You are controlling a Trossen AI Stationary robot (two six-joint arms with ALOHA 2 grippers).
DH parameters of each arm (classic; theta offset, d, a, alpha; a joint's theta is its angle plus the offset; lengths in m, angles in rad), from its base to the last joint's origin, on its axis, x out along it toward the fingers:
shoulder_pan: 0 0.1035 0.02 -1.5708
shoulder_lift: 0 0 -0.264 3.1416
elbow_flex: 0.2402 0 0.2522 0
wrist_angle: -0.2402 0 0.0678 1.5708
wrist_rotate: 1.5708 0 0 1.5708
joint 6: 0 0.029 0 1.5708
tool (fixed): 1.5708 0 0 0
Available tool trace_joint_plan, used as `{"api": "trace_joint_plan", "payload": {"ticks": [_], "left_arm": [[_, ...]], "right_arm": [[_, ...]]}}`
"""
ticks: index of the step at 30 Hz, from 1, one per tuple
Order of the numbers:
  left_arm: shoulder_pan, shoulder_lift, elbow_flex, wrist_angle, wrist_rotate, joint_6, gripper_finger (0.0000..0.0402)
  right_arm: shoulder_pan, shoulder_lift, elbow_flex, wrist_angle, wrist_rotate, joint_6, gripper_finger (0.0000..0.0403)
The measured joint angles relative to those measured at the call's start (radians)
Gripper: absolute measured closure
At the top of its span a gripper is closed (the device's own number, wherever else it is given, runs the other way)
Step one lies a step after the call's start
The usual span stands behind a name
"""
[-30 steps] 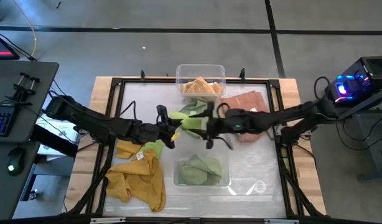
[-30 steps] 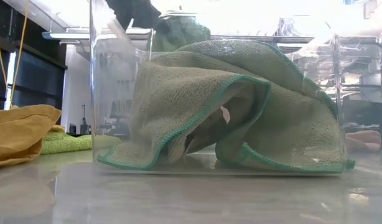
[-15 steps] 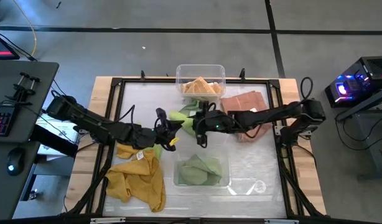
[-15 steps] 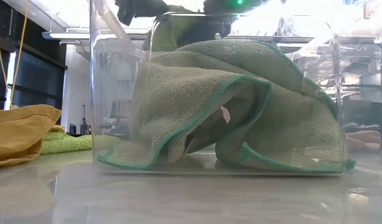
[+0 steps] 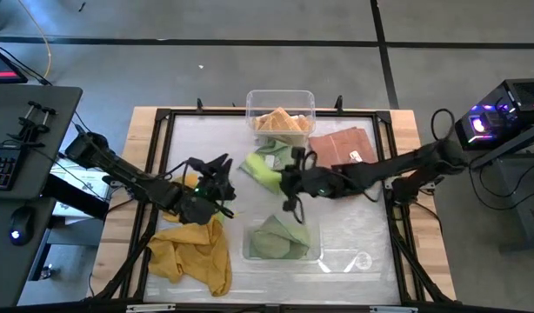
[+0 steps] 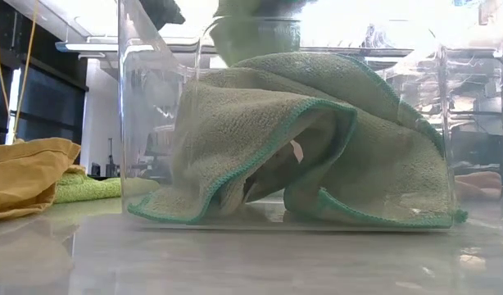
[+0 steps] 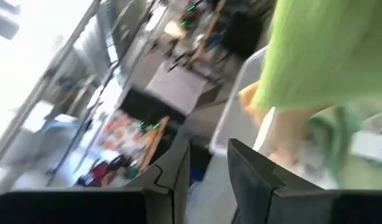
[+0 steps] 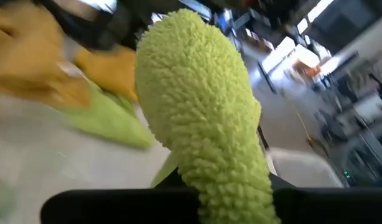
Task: Sort towels by color in basket
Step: Put the top light green towel into the bottom transparent bin
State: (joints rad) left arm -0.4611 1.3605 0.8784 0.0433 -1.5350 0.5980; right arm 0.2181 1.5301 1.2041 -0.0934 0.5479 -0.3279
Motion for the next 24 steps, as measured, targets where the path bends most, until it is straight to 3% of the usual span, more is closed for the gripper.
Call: {"api": "trace_joint_plan", "payload": {"ticks": [3,8,12,16,24], "left_arm": [[-0.028,0.0,0.0,-0.167,-0.036,-0.173,0.0301],[-0.07,0.0,0.0,-0.442,-0.036,-0.564,0.0306],[-0.091,0.0,0.0,-0.603,-0.036,-0.814,0.031],[-0.104,0.0,0.0,-0.673,-0.036,-0.922,0.0311],[-0.109,0.0,0.0,-0.68,-0.036,-0.926,0.0312]], "right_arm": [[0.074,-0.051,0.0,0.034,-0.049,-0.029,0.0391],[0.181,-0.121,0.0,0.053,-0.302,-0.015,0.0395],[0.229,-0.115,-0.008,0.057,-0.366,0.049,0.039],[0.235,-0.089,-0.039,0.018,-0.333,0.171,0.0392],[0.218,-0.084,-0.055,-0.162,-0.211,0.278,0.0392]]}}
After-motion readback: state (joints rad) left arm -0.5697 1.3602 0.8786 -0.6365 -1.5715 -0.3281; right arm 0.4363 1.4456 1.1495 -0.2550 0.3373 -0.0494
